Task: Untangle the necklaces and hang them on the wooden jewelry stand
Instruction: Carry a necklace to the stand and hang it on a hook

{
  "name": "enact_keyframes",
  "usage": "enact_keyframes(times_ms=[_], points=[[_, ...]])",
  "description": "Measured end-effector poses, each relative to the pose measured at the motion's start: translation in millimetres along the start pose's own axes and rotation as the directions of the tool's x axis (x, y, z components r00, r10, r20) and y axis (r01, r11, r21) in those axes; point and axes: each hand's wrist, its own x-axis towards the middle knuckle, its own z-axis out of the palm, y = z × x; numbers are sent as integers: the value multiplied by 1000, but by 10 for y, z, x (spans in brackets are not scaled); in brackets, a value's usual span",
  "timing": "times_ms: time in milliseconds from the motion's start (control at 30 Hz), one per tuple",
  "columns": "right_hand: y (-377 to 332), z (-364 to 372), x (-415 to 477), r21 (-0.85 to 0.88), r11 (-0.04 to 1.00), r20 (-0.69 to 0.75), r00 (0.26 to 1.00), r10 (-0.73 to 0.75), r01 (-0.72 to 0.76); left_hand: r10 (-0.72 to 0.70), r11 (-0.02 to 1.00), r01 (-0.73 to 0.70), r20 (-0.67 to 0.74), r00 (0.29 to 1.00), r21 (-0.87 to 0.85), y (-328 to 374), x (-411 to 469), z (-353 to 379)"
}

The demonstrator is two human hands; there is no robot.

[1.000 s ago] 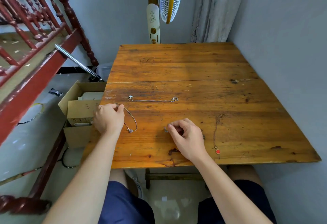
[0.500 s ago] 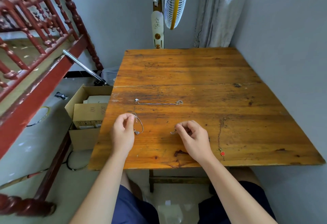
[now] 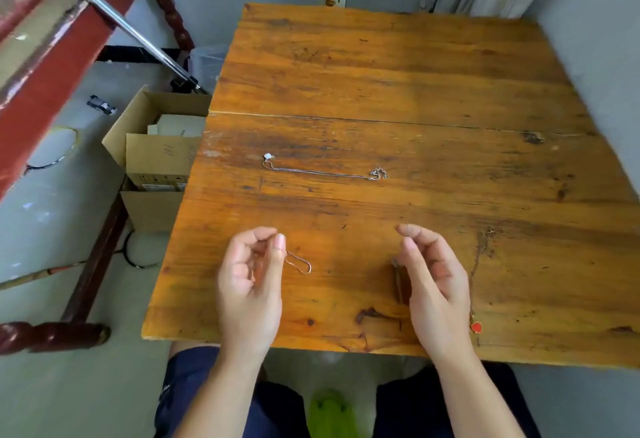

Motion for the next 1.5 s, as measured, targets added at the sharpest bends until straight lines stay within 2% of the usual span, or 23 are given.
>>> enact_keyframes(times_ms=[167, 300, 367, 433, 533, 700, 767, 900, 1067, 1167, 1333, 1500], points=[[-59, 4, 134, 18, 977, 55, 976, 211, -212, -189, 981, 190, 28, 982, -31, 92, 130, 26], [-462, 56, 324, -32, 895, 83, 892, 445, -444, -424, 905, 426, 50, 904, -21, 380, 324, -1], [-863, 88, 395, -79, 863, 81, 859, 505, -499, -481, 877, 481, 32, 876, 11, 699, 417, -60], [-1387, 111, 450, -88, 859, 71, 857, 510, -504, -469, 883, 469, 18, 883, -8, 1164, 511, -138], [-2204, 123, 524, -61, 868, 82, 864, 496, -493, -374, 926, 373, -6, 927, -54, 1971, 659, -274], [-3383, 140, 628, -41, 957, 225, 931, 288, -287, -209, 962, 206, -1, 978, -178, 3193, 784, -513], [-3708, 146, 656, -1, 978, 271, 942, 199, -207, -167, 959, 153, -40, 985, -238, 3532, 760, -589], [-3905, 141, 642, 52, 990, 408, 908, 97, -130, -165, 939, 99, -180, 970, -330, 3826, 466, -672], [-3689, 190, 453, -18, 983, 504, 848, 166, -181, -316, 884, 157, -317, 894, -440, 3776, -174, -819], [-3710, 325, 247, -56, 985, 613, 773, 162, -162, -322, 894, 134, -406, 855, -427, 3748, -479, -1084], [-3895, 717, -186, -49, 971, 808, 562, 177, -234, -278, 925, 53, -573, 771, -377, 3737, -924, -1638], [-3967, 1533, -794, -103, 982, 905, 394, 159, -160, -243, 949, -3, -736, 631, -316, 3518, -1226, -2385]])
